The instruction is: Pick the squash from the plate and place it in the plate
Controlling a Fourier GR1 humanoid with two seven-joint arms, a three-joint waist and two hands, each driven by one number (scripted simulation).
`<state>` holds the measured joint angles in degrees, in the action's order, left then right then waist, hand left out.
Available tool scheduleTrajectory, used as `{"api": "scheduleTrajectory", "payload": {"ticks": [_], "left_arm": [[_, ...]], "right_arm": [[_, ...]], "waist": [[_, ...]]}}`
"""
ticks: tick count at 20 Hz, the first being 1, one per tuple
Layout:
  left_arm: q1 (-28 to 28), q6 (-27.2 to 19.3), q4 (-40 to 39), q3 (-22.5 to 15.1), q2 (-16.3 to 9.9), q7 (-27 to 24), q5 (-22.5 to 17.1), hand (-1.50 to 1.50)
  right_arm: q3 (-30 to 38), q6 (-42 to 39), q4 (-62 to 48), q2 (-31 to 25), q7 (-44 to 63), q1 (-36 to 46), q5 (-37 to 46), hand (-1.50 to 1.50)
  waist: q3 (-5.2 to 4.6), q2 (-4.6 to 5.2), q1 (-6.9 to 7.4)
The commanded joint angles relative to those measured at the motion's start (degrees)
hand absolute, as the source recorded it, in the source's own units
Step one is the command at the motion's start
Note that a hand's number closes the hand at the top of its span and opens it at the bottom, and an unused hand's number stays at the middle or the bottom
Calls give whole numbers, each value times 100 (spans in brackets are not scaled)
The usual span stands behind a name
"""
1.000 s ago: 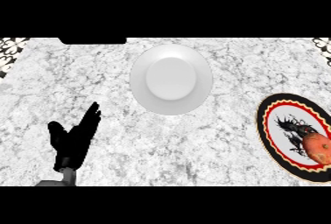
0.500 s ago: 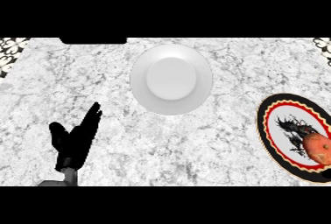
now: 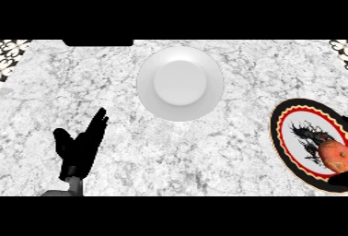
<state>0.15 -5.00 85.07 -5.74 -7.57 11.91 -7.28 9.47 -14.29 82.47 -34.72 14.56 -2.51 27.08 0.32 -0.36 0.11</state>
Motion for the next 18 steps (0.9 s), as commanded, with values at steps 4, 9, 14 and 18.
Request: {"api": "scheduleTrajectory", "payload": {"ticks": [4,9,14,18], "left_arm": [[182,-11,39,-149,151,270,56,0],[24,17,-120,26,151,274,77,0],[-8,191,-274,-76,111,116,93,0],[-194,359,-161,-238,95,142,110,0]], "right_arm": [[-543,46,-698,28,-386,510,784,150],[-312,314,-1112,-31,-917,561,1075,150],[-1999,606,598,1619,454,761,1785,150],[-2827,635,674,2450,890,1301,2257,150]], "waist": [[-30,41,38],[-31,38,6],[-75,36,279],[-92,82,855]]}}
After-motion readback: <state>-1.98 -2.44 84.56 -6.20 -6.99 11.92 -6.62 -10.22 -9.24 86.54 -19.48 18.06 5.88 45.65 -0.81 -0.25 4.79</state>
